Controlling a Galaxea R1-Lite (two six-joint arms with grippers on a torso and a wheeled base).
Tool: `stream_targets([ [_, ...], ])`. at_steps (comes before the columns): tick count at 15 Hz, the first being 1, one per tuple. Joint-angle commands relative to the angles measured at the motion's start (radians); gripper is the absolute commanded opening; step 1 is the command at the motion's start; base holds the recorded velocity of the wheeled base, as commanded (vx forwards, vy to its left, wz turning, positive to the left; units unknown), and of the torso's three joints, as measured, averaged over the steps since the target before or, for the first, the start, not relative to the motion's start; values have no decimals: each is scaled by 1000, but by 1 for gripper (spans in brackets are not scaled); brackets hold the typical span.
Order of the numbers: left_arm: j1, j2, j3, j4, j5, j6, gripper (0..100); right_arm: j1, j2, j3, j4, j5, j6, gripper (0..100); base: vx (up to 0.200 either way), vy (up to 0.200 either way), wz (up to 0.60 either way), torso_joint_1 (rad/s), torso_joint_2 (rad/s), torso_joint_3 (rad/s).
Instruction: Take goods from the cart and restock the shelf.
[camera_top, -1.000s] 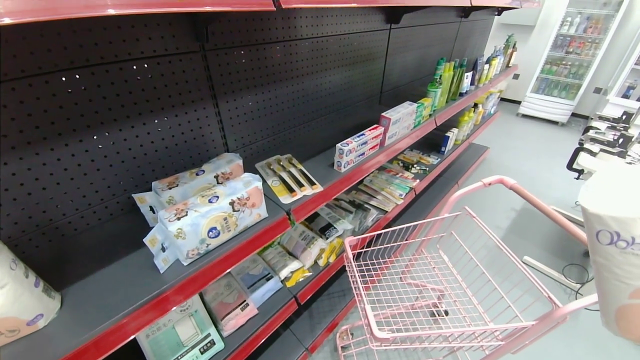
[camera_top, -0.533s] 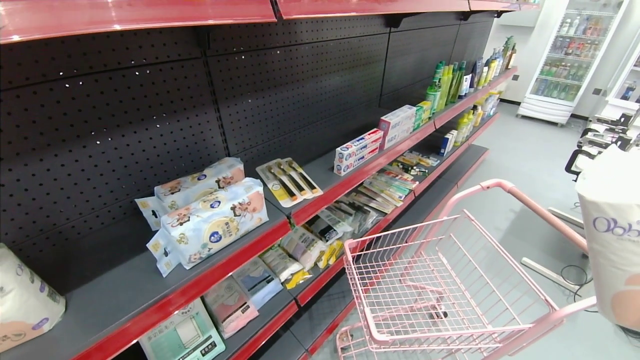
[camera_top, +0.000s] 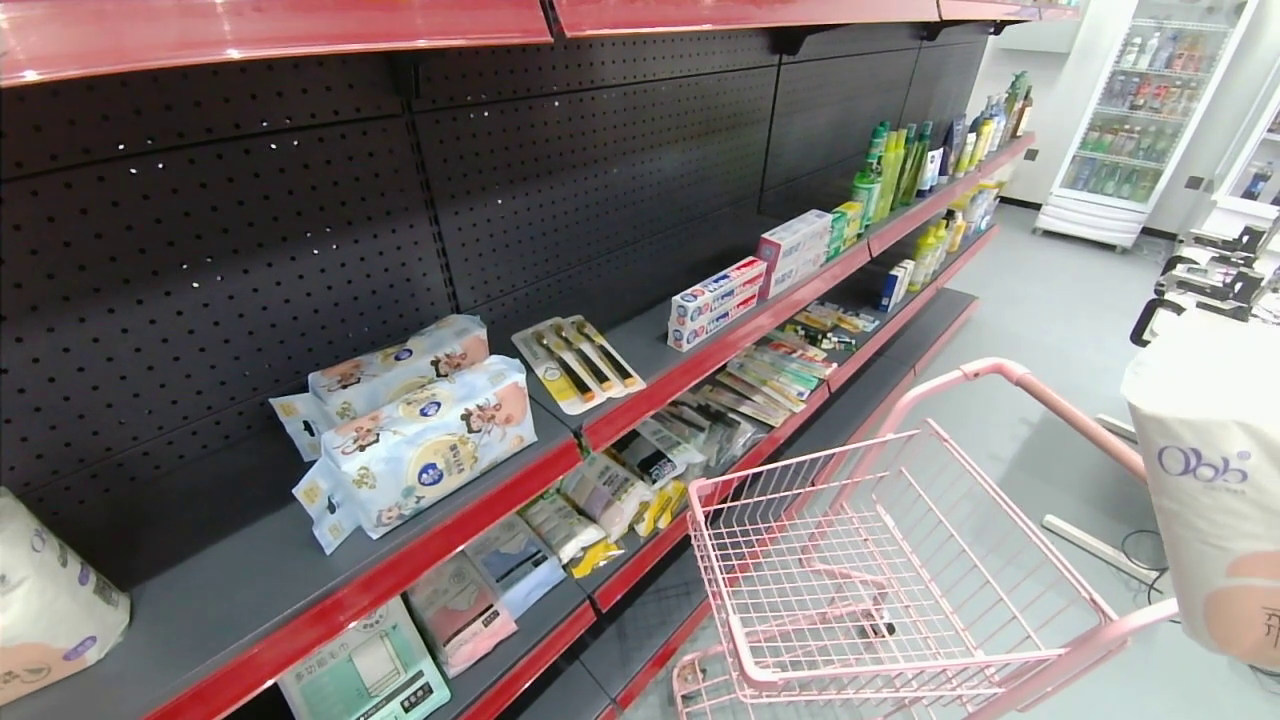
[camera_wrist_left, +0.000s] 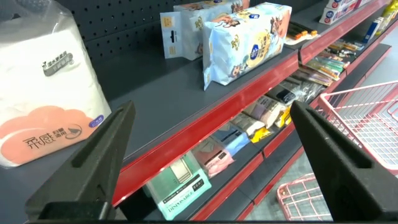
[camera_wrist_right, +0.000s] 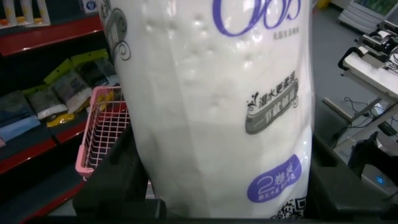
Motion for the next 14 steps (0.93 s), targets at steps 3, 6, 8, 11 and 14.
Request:
stream_targets([
  [3,0,1,0,0,1,0,100,0,3,6,0,1,-2,0,0,0,400,2,0,0],
  [6,0,1,0,0,1,0,100,0,-2,21,0,1,-6,0,0,0,600,2,-2,1],
  [8,0,1,0,0,1,0,100,2,-4,25,0,1,-8,0,0,0,600,12,-2,2],
  [11,0,1,0,0,1,0,100,0,-2,30,0,1,-8,0,0,0,600,2,-1,2],
  [14,0,1,0,0,1,0,100,2,-2,35,0,2,-8,0,0,0,600,4,2,4],
])
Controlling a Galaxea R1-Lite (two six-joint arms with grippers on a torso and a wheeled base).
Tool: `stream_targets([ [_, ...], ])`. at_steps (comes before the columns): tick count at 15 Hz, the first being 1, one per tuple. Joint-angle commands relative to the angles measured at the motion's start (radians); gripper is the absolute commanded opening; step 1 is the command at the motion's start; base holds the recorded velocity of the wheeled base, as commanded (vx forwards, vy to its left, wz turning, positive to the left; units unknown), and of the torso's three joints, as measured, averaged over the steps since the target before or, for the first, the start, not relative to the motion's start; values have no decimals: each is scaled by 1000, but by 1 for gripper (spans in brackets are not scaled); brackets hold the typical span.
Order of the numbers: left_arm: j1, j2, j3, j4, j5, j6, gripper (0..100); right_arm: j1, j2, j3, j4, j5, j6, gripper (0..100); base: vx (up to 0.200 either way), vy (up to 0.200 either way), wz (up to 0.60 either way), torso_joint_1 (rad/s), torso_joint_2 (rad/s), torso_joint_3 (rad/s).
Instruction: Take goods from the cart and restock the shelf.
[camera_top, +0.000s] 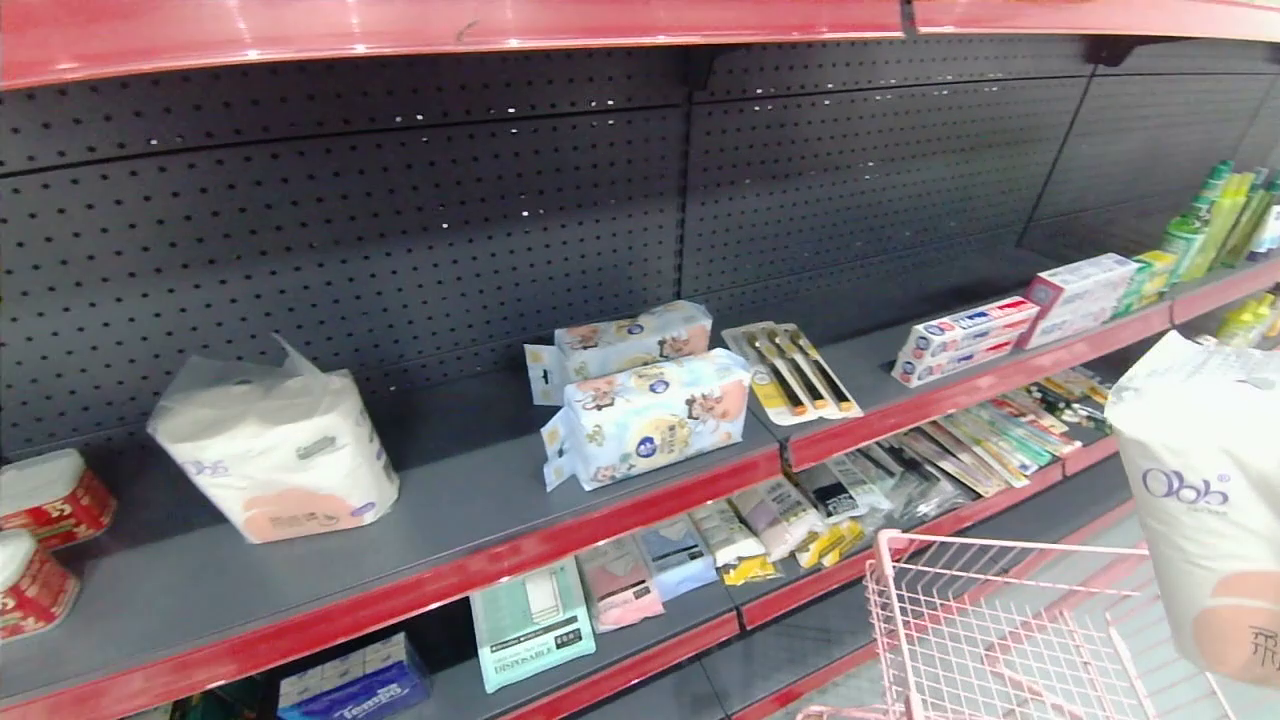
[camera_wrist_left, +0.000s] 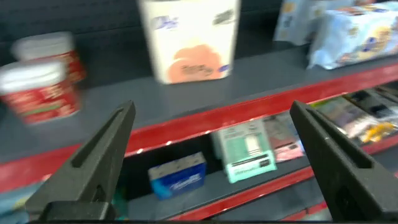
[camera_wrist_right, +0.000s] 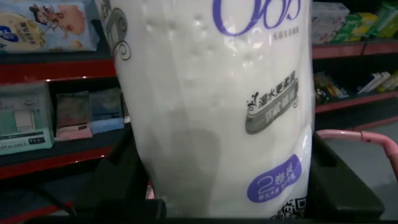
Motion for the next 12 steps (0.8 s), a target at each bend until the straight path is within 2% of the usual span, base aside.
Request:
stream_targets([
  [1,0,1,0,0,1,0,100,1,3,1,0,-1,0,0,0,0,600,2,-2,-2],
  [4,0,1,0,0,1,0,100,1,5,4,0,0,0,0,0,0,600,2,4,-1],
  [12,0,1,0,0,1,1,100,-1,-15,33,-3,0,21,0,0,0,0,0,0,0],
])
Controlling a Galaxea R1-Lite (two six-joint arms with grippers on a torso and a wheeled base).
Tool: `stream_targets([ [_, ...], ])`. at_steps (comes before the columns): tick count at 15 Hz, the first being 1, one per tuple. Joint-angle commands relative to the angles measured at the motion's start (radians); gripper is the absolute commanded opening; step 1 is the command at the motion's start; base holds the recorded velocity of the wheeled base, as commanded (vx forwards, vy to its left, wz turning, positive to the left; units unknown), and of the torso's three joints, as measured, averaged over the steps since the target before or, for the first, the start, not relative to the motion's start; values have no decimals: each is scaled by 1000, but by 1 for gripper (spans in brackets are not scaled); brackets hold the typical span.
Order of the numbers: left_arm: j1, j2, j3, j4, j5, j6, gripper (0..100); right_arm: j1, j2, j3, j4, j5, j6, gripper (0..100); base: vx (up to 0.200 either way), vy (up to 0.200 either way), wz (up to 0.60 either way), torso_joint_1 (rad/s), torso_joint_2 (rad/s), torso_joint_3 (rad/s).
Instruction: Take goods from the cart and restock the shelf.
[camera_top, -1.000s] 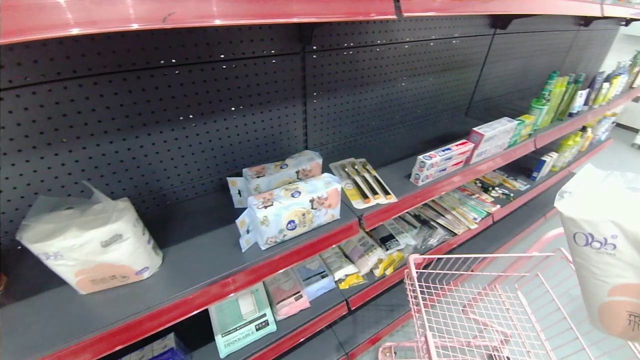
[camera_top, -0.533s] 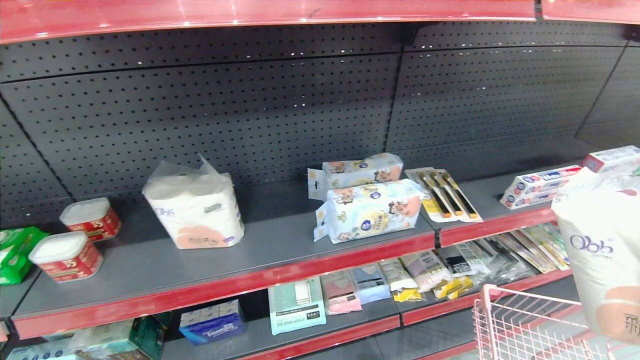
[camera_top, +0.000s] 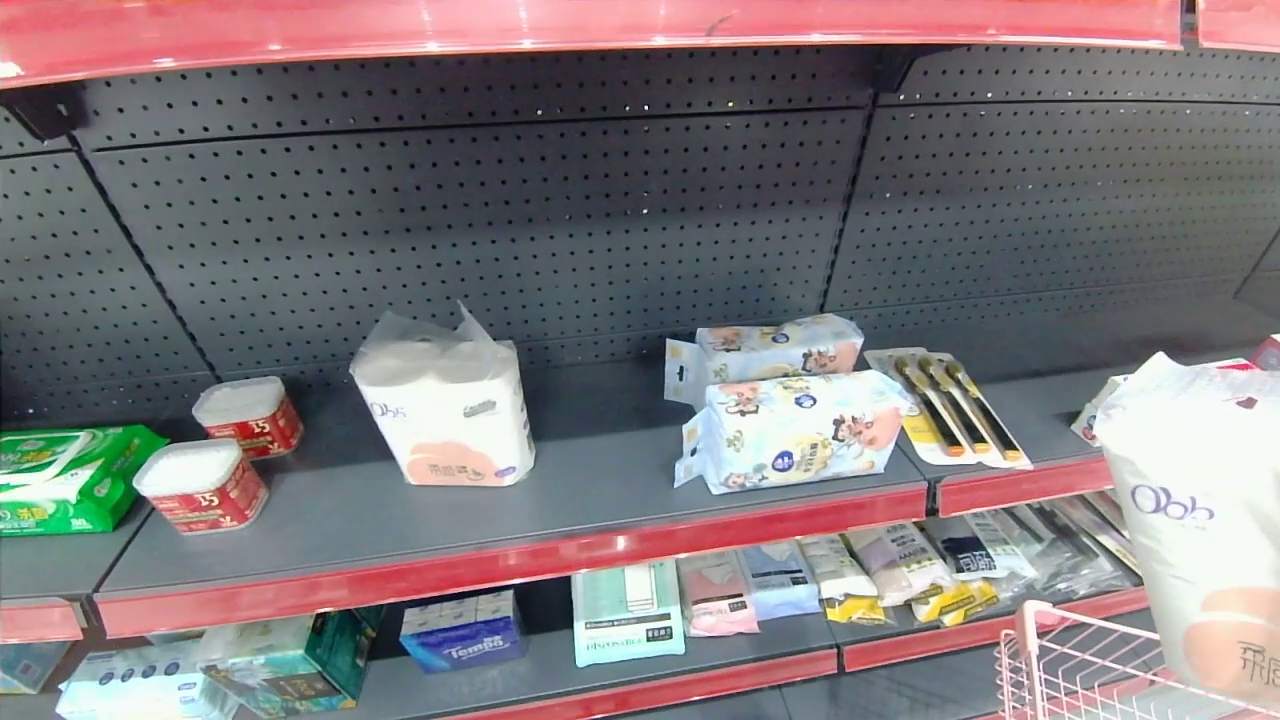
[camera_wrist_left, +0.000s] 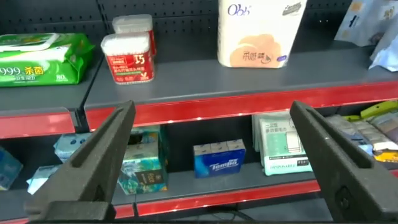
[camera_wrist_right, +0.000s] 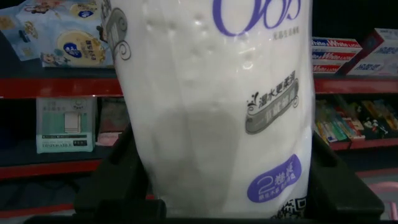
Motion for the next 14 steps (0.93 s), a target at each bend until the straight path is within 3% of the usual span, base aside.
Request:
stream_targets([
  [1,-1,1,0,0,0,1,100,3,-17,5,-2,0,24,0,0,0,0,0,0,0],
  [3,-1,3,0,0,-28,9,100,3,-51,6,-2,0,64,0,0,0,0,0,0,0],
  [5,-1,10,-43,-3,-100,26,100,1,-109,26,12,11,63,0,0,0,0,0,0,0],
  [6,-16,121,-181,6,-106,15,100,3,-132,41,17,28,61,0,0,0,0,0,0,0],
  [7,-33,244,-277,12,-101,-43,100,3,-144,60,17,43,46,0,0,0,0,0,0,0],
  [8,-37,259,-289,12,-100,-60,100,3,-149,63,17,49,43,0,0,0,0,0,0,0],
  [9,-30,296,-289,18,-68,-59,100,1,-149,57,15,58,41,0,0,0,0,0,0,0],
  [10,-8,357,-288,20,29,-62,100,1,-137,51,12,60,41,0,0,0,0,0,0,0],
  [11,16,474,-289,7,184,-76,100,1,-132,48,6,60,43,0,0,0,0,0,0,0],
  [13,16,547,-289,-19,202,-80,100,1,-121,35,6,60,46,0,0,0,0,0,0,0],
  [14,13,730,-289,-143,163,-71,100,1,-111,26,4,60,46,0,0,0,0,0,0,0],
])
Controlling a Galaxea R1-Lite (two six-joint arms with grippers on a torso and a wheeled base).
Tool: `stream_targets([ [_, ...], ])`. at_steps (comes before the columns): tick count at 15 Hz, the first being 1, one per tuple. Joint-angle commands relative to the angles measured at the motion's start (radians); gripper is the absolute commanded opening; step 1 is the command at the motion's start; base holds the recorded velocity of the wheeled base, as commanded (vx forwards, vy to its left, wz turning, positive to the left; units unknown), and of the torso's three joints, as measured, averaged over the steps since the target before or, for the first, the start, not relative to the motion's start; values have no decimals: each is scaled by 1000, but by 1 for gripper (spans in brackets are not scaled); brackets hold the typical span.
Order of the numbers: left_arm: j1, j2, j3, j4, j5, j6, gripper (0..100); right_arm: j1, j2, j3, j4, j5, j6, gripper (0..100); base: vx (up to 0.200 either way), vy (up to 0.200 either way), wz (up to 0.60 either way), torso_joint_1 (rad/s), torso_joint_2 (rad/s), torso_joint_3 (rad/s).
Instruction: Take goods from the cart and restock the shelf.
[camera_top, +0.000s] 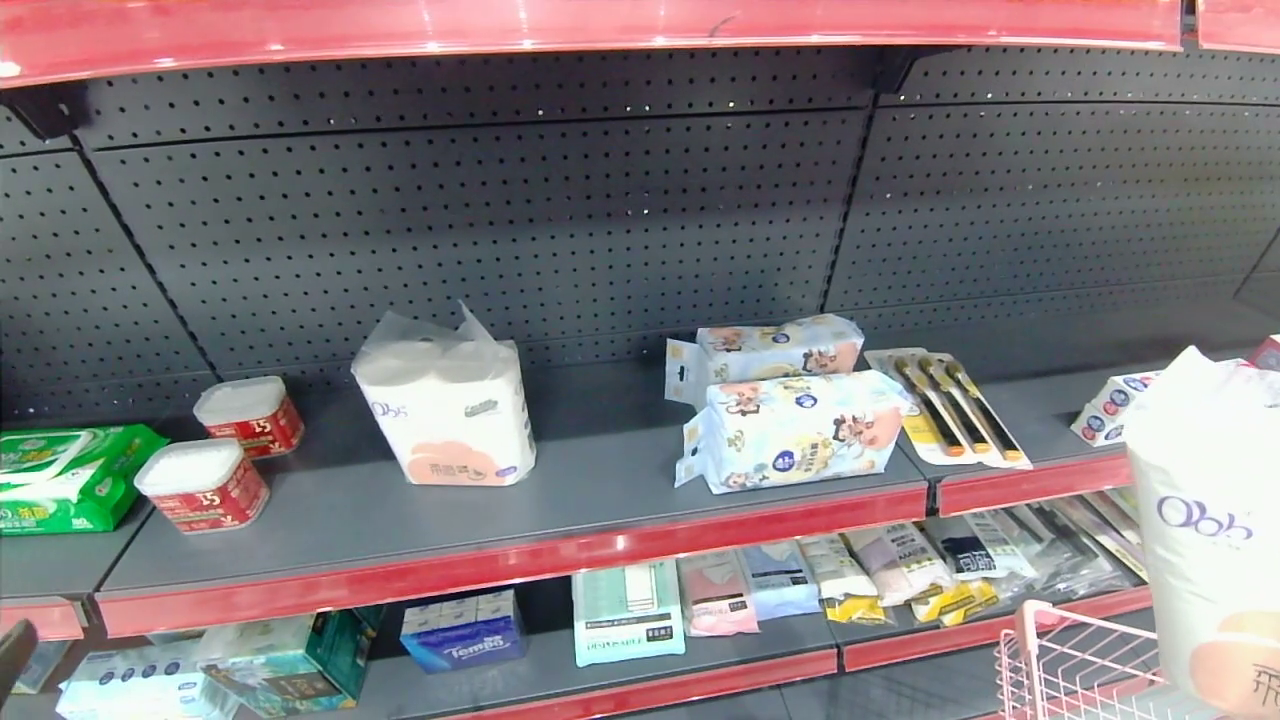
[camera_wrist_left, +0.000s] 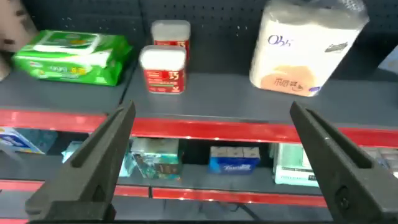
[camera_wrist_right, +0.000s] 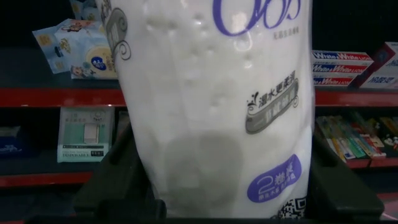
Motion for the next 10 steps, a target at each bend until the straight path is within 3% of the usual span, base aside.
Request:
stream_targets([
  [1,20,369,-8,-200,-70,-21,100,0,15,-11,0,-1,0,0,0,0,0,0,0,0],
  [3,127,501,-8,-324,-310,-18,100,-1,41,-36,0,-6,0,0,0,0,0,0,0,0],
  [4,214,566,-8,-353,-445,25,100,-3,59,-51,0,-9,0,0,0,0,0,0,0,0],
  [5,303,626,-11,-385,-562,85,100,-6,73,-57,0,-10,2,0,0,0,0,0,0,0],
  [6,432,728,-25,-445,-742,189,100,-8,78,-57,9,-10,0,0,0,0,0,0,0,0],
  [7,498,820,-49,-490,-864,274,100,-9,85,-57,10,-13,2,0,0,0,0,0,0,0],
  [8,517,884,-71,-511,-918,310,100,-9,95,-57,7,-15,2,0,0,0,0,0,0,0],
  [10,517,1034,-155,-533,-988,326,100,-11,110,-59,1,-18,0,0,0,0,0,0,0,0],
])
